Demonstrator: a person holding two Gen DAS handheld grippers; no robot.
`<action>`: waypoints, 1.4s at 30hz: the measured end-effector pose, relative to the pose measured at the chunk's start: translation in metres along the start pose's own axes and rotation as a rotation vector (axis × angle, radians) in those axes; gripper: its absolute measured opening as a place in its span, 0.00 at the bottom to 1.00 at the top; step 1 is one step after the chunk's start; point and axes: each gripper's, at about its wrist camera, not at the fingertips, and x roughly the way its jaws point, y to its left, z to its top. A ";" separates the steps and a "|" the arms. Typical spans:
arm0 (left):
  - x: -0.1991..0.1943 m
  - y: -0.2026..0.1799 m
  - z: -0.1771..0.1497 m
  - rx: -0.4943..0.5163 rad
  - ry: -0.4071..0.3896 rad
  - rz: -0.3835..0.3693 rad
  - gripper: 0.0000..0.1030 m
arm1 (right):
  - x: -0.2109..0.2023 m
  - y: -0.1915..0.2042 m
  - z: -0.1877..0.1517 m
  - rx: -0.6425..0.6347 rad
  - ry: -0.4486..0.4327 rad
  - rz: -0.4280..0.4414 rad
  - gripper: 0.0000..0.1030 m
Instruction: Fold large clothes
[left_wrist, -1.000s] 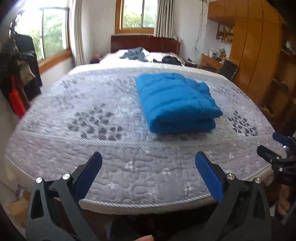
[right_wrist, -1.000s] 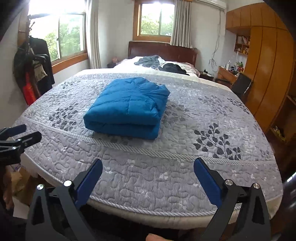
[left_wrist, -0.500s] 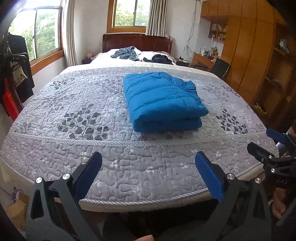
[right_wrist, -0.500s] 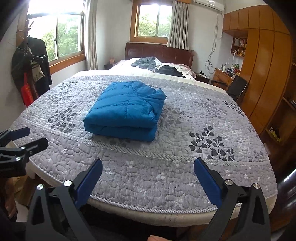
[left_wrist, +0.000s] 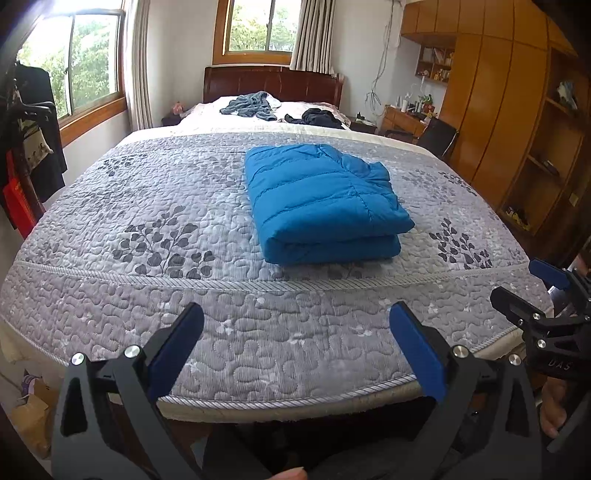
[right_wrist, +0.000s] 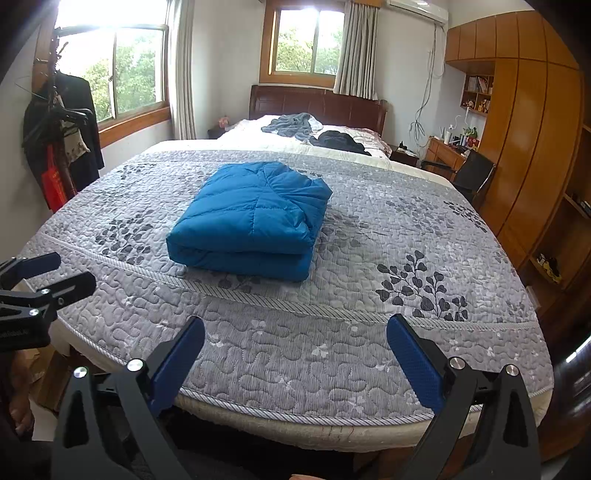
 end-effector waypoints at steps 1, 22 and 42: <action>0.000 0.000 0.000 0.001 0.001 -0.001 0.97 | 0.000 0.000 0.000 0.000 -0.001 0.000 0.96; 0.001 0.000 -0.001 -0.016 -0.001 -0.011 0.97 | -0.005 0.000 -0.001 0.009 -0.040 -0.014 0.96; 0.002 -0.002 -0.005 -0.022 0.006 -0.012 0.97 | -0.005 0.002 -0.001 0.011 -0.041 -0.013 0.96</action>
